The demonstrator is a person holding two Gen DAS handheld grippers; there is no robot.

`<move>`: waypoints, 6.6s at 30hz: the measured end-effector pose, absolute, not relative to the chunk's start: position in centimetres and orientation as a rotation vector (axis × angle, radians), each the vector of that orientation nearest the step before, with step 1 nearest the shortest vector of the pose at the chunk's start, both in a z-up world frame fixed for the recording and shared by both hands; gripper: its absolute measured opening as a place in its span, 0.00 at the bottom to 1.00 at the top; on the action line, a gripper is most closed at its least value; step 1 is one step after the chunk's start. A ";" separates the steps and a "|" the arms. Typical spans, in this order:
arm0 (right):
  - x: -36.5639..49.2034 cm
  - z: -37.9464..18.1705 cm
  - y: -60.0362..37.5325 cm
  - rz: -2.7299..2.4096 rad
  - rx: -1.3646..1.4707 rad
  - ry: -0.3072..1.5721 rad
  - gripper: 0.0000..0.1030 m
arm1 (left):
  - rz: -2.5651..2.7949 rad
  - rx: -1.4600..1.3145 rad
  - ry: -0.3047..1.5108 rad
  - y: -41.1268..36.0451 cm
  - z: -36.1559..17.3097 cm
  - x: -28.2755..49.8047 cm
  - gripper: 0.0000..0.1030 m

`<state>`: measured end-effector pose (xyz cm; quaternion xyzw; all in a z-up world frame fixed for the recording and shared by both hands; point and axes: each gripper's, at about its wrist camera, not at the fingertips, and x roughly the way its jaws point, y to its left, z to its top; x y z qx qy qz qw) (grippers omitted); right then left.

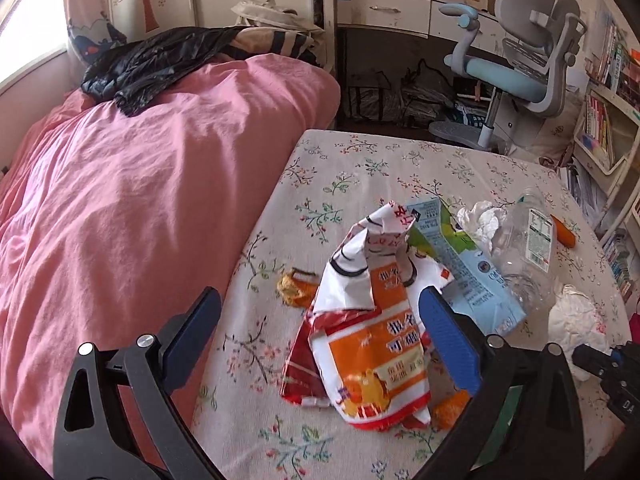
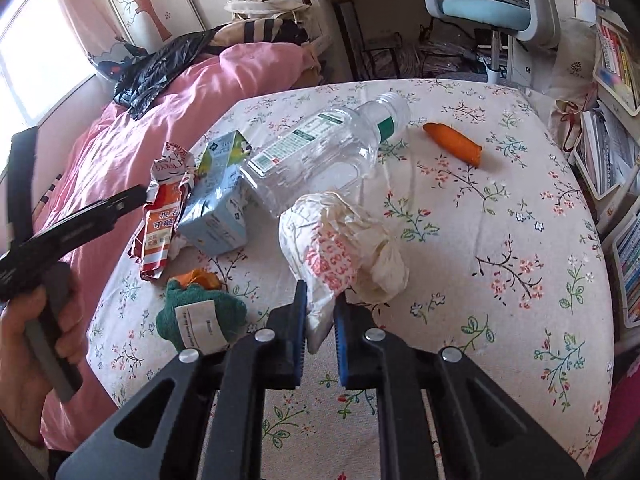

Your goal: Collect trash

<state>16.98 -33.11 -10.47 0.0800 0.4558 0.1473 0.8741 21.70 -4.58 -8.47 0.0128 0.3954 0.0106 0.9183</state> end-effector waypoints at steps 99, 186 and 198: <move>-5.9 -12.6 -28.9 0.269 0.116 0.850 0.73 | -0.028 -0.172 0.768 -2.0 -7.4 -8.8 0.93; 0.8 -7.5 -26.8 0.323 0.053 0.748 0.75 | 0.064 -0.240 0.720 0.1 -5.6 -5.8 0.93; 10.8 -9.5 -24.4 0.354 -0.023 0.806 0.75 | 0.046 -0.177 0.758 -0.3 -5.4 4.0 0.93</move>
